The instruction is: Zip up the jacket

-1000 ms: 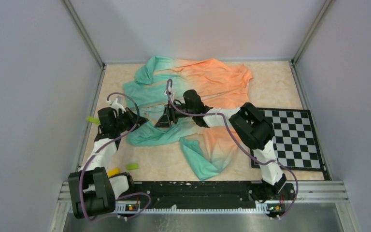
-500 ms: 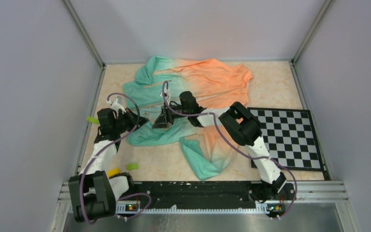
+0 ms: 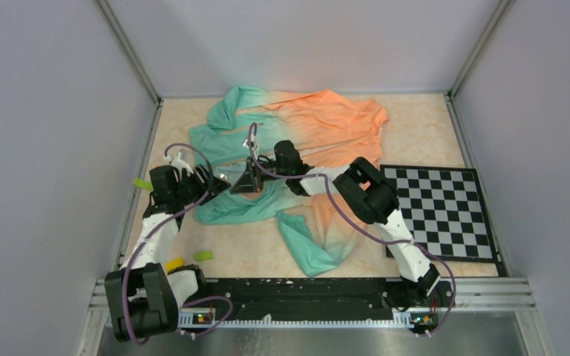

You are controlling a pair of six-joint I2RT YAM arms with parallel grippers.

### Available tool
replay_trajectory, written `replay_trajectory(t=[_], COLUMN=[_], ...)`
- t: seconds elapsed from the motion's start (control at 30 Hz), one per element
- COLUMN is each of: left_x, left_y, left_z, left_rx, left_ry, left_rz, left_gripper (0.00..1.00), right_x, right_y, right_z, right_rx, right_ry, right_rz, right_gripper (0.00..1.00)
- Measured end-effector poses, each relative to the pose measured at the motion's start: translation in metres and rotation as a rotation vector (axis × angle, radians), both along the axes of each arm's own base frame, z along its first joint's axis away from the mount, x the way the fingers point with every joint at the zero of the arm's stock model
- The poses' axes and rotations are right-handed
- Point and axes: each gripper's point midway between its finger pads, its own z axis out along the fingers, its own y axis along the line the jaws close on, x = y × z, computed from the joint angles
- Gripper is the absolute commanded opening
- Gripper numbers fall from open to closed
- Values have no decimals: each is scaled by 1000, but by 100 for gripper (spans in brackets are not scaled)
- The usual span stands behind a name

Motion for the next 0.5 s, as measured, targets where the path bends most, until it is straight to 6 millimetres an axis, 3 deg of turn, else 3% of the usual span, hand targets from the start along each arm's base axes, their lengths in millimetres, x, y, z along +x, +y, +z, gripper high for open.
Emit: replay_trajectory(t=[0.1, 0.3, 0.5], left_x=[-1, 1, 19], left_y=[8, 26, 39], left_z=[0, 27, 47], left_rx=[24, 55, 34], left_ry=[45, 30, -23], left_rz=[37, 115, 108], left_gripper=[97, 99, 97], right_x=[3, 2, 0], right_y=[0, -3, -4], right_z=[-3, -12, -13], right_rx=[-3, -21, -20], right_ry=[-21, -56, -68], right_rz=[-12, -10, -1], right_gripper=[0, 0, 0])
